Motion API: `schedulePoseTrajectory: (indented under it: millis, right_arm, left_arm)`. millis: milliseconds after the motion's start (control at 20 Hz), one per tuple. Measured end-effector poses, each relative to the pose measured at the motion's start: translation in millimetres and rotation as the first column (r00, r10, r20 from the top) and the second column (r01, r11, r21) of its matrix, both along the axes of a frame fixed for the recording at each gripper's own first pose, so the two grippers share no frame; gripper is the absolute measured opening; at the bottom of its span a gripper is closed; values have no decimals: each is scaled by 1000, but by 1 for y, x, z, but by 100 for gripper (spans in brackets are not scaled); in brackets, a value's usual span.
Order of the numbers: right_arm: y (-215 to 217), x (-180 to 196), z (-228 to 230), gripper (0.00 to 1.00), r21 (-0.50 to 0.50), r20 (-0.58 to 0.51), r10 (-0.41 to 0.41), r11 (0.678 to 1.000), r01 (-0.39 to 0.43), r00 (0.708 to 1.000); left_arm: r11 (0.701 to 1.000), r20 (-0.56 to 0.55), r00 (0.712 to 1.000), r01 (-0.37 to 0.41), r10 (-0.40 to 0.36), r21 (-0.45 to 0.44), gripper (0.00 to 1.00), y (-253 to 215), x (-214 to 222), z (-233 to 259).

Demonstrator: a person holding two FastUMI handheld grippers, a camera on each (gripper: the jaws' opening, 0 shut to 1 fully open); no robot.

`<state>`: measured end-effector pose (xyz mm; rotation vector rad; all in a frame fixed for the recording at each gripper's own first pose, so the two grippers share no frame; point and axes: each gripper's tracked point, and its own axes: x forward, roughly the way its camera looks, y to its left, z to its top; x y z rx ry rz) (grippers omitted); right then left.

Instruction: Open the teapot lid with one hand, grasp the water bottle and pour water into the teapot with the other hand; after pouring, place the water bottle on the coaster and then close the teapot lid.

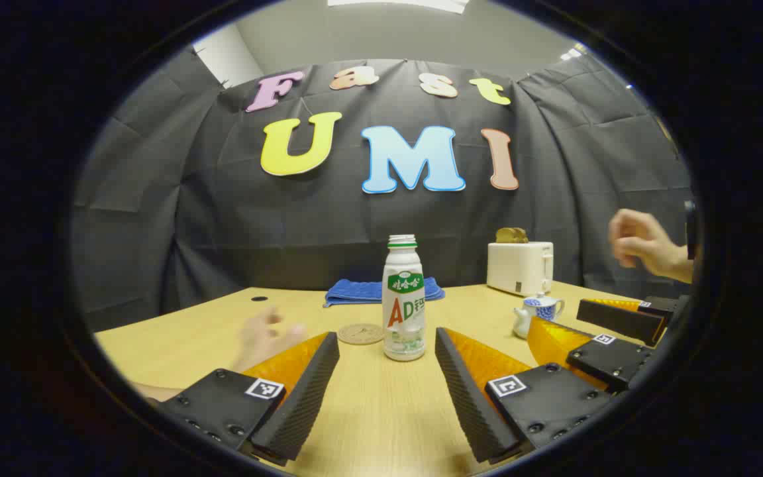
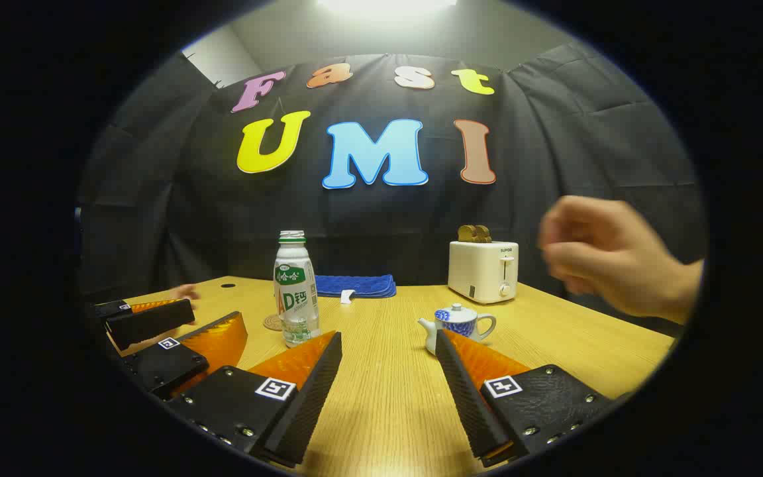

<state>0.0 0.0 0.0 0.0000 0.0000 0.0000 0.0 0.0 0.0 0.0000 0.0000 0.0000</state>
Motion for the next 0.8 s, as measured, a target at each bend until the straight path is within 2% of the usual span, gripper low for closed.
schedulePoseTrajectory:
  millis: [150, 200, 450, 700, 750, 800]
  right_arm:
    - [0, 0, -1, 88, 0, 0, 0, 1000, 0, 1000]
    - [0, 0, 0, 88, 0, 0, 0, 1000, 0, 1000]
    - [0, 0, -1, 88, 0, 0, 0, 1000, 0, 1000]
    - [-1, 0, -1, 88, 2, -2, -10, 1000, 10, 1000]
    - [-5, 0, -1, 88, 7, 0, -43, 999, 43, 999]
    - [2, -3, 0, 88, -3, 5, 2, 1000, -2, 1000]
  left_arm:
    - [1000, 0, 1000, 0, 0, 0, 100, 0, 1, -1]
    - [1000, 0, 1000, 0, 0, 0, 96, 0, 1, -1]
    - [1000, 1, 1000, 0, 0, 0, 96, 0, 0, -1]
    - [1000, -1, 1000, 3, -3, 0, 96, -1, 1, -1]
    - [1000, -7, 1000, -4, 4, 2, 100, 0, 4, -2]
    - [1000, -8, 1000, -8, 8, 4, 100, 0, 5, -1]
